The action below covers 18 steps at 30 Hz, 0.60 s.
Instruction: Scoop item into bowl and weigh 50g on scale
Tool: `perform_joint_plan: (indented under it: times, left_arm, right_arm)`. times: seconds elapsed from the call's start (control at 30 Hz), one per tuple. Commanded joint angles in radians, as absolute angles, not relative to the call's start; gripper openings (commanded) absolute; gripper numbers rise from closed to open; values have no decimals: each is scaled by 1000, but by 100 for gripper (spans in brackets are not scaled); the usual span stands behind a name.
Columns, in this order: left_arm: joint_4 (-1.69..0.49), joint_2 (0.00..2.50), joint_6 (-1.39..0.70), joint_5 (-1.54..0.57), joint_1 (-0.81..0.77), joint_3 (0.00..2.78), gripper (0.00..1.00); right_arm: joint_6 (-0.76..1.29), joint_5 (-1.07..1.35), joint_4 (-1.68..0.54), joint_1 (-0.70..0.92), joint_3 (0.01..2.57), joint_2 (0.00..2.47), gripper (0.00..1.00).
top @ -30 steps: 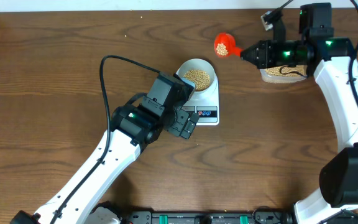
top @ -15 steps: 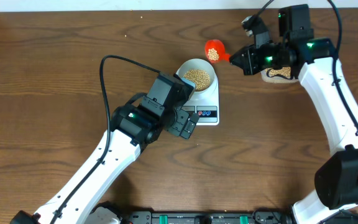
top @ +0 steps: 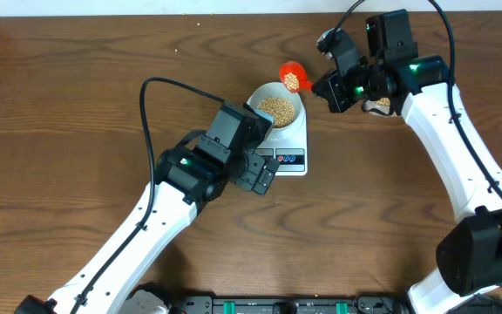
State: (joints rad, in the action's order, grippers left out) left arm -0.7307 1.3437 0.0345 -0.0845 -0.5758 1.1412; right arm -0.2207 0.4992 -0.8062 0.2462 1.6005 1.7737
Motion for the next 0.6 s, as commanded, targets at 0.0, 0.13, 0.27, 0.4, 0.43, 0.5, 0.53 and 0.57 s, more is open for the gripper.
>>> perform_joint_plan:
  times: [0.0, 0.13, 0.27, 0.4, 0.43, 0.5, 0.53, 0.57]
  left_arm:
    - [-733, 1346, 48, -94, -570, 1137, 99]
    - [-733, 1346, 49, -94, -570, 1137, 99]
    - [-733, 1346, 49, -94, -570, 1137, 99]
    - [-733, 1346, 49, -94, -570, 1137, 99]
    - [-733, 1346, 49, -94, -570, 1137, 99]
    - [-733, 1346, 48, -94, -570, 1137, 99]
    - [-733, 1346, 49, -94, -570, 1137, 99]
    - [-733, 1346, 49, -94, -570, 1137, 99]
  right_arm:
    - [-279, 496, -805, 251, 1606, 1788, 1]
    - [-320, 496, -805, 251, 1606, 1790, 1]
    - [-331, 496, -808, 251, 1606, 1796, 1]
    - [-361, 496, -808, 251, 1606, 1799, 1]
    - [-372, 496, -808, 251, 1606, 1799, 1]
    - [-383, 496, -807, 251, 1606, 1799, 1]
    - [-383, 496, -807, 251, 1606, 1799, 1]
    - [-383, 496, -807, 251, 1606, 1799, 1]
